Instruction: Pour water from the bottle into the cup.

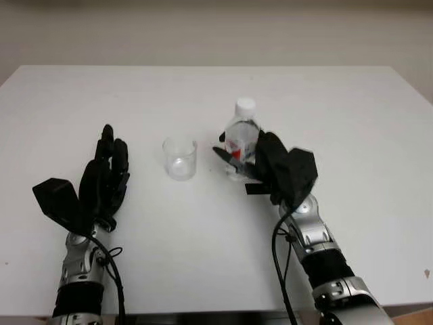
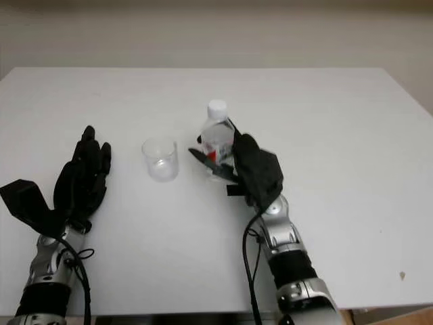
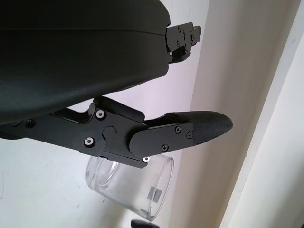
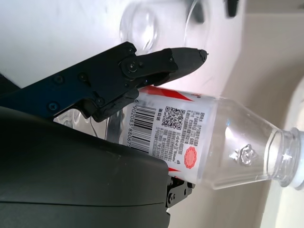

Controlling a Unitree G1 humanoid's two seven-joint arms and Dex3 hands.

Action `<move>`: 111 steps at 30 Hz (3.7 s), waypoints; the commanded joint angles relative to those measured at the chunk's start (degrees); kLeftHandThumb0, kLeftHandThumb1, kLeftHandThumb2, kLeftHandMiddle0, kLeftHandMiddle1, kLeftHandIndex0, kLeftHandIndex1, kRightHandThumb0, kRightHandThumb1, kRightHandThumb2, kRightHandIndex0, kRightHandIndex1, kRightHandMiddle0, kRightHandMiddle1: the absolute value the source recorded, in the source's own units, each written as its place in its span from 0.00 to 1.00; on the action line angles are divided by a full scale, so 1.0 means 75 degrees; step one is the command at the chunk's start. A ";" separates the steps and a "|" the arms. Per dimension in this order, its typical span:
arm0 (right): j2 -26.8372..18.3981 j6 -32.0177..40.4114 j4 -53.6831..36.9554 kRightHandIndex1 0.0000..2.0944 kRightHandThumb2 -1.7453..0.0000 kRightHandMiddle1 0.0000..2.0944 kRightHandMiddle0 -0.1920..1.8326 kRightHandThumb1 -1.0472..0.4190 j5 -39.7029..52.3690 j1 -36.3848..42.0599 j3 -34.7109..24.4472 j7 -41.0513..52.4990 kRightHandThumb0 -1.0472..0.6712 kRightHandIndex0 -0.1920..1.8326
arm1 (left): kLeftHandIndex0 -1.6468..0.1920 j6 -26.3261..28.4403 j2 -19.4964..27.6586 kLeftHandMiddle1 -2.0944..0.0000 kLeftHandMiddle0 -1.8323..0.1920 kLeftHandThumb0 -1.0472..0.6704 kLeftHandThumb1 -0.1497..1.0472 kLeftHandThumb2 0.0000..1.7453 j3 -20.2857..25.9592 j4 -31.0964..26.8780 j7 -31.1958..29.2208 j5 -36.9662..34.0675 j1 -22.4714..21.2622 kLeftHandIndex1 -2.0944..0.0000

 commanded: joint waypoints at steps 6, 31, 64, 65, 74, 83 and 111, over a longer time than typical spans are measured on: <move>-0.0209 -0.0579 0.2141 1.00 0.82 1.00 0.69 0.00 -0.0553 -0.1472 0.0100 -0.0491 0.40 0.85 | 0.98 0.0059 0.0002 0.97 0.97 0.21 1.00 0.32 -0.0002 0.0147 0.0018 0.0044 0.0111 0.97; -0.0840 -0.0817 0.4216 1.00 0.87 1.00 0.50 0.00 -0.3093 -0.3023 0.1718 -0.3805 0.40 0.64 | 0.98 -0.0060 -0.0052 0.97 0.97 0.21 1.00 0.30 0.0018 0.0444 -0.0032 0.0006 -0.0056 0.98; -0.1100 -0.0292 0.4624 1.00 0.92 1.00 0.43 0.00 -0.5918 -0.4037 0.4408 -0.5996 0.38 0.73 | 0.98 -0.0213 -0.0301 0.97 0.97 0.20 1.00 0.30 -0.0017 0.0558 0.0142 0.0020 -0.0042 0.97; -0.1108 -0.0240 0.4648 1.00 0.91 1.00 0.42 0.00 -0.6021 -0.4077 0.4506 -0.5995 0.38 0.73 | 0.98 -0.0220 -0.0316 0.97 0.97 0.20 1.00 0.30 -0.0017 0.0562 0.0158 0.0020 -0.0038 0.97; -0.1104 -0.0176 0.4740 1.00 0.89 1.00 0.36 0.00 -0.6206 -0.4249 0.4805 -0.5772 0.38 0.71 | 0.99 -0.0276 -0.0394 0.98 0.98 0.20 1.00 0.31 -0.0048 0.0569 0.0189 0.0056 0.0012 0.98; -0.1068 -0.0091 0.4737 1.00 0.88 1.00 0.37 0.00 -0.6280 -0.4308 0.4901 -0.5844 0.38 0.71 | 0.99 -0.0469 -0.0492 0.97 0.97 0.21 1.00 0.32 -0.0026 0.0780 0.0208 0.0035 -0.0048 0.97; -0.0858 0.0655 0.4785 1.00 0.93 0.92 0.31 0.00 -0.7426 -0.4629 0.6101 -0.7500 0.31 0.68 | 0.99 -0.0672 -0.0595 0.97 0.98 0.20 1.00 0.32 -0.0020 0.0886 0.0330 0.0049 -0.0004 0.97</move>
